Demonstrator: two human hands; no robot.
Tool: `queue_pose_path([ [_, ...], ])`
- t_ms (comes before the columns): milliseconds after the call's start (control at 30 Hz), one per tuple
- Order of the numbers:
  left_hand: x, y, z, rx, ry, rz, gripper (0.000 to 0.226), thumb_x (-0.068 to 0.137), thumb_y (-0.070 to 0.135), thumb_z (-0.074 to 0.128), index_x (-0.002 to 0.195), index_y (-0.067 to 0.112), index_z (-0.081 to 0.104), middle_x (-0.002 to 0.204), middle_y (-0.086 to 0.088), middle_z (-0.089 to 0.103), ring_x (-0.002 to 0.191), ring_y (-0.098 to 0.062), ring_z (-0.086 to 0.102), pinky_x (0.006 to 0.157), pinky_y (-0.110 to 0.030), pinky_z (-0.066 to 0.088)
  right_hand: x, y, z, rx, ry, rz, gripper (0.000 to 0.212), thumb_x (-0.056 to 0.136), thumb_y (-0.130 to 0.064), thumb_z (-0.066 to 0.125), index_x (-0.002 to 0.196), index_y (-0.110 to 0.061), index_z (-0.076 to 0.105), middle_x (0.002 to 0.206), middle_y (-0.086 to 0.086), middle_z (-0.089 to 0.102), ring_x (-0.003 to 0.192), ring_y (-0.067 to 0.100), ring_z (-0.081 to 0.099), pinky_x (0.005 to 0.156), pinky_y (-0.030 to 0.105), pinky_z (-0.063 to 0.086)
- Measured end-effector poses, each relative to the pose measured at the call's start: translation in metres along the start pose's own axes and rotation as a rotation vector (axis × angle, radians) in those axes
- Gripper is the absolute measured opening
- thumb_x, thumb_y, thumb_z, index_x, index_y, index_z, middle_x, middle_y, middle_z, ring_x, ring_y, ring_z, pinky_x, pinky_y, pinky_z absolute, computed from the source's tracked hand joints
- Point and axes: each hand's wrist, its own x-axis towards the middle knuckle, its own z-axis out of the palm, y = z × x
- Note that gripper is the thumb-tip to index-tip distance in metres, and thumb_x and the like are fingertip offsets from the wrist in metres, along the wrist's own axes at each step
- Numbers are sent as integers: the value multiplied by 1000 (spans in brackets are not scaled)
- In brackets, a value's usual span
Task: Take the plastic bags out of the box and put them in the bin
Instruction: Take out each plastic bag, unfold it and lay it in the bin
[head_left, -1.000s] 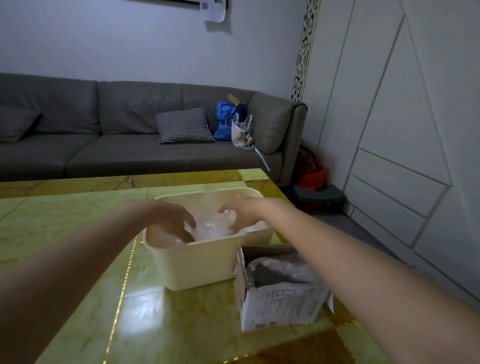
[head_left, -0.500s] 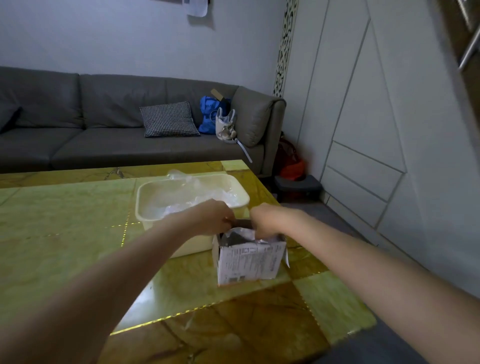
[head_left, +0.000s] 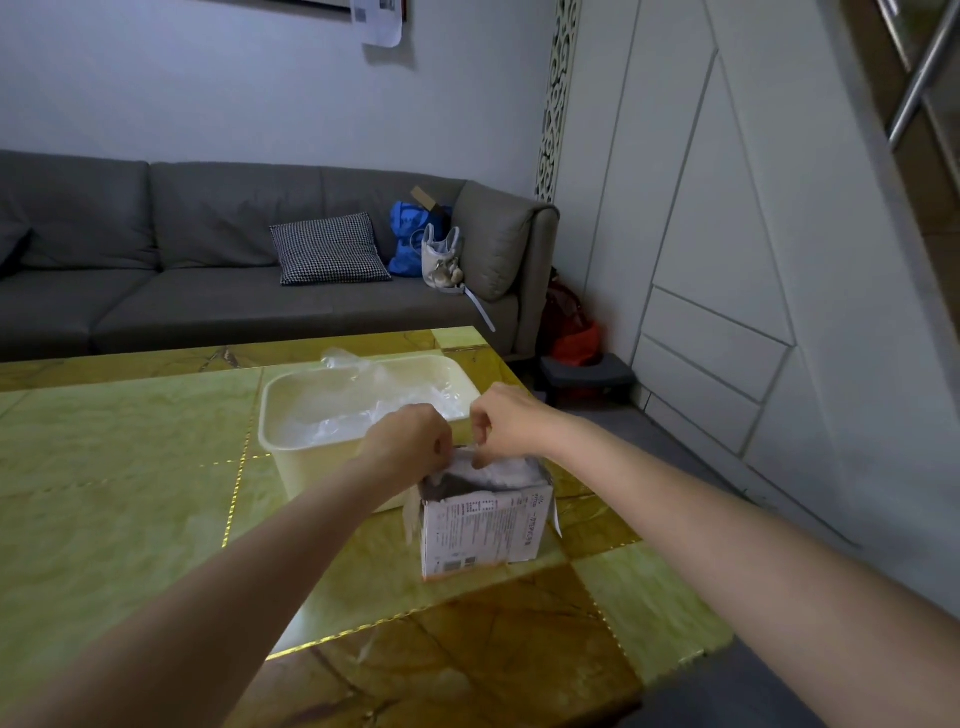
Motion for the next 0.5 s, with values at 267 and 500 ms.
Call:
queue_pose_path([
  [267,-3,2,-4,-214,31,67,14,83,15,66,95,8,63,103,-10,62,92,-22,60,81,-27,50,0,4,-7,491,-64,191,48,85,-39,68,116,-5,53,94,7,64,76,17,61,67,30,50],
  [500,-10,-2,-6,-927,-83,-178,43,76,15,73,107,10,44,111,-11,61,97,-26,63,83,-38,53,1,-10,-23,486,116,-12,20,82,-4,66,102,-9,66,78,4,63,53,7,49,55,21,44],
])
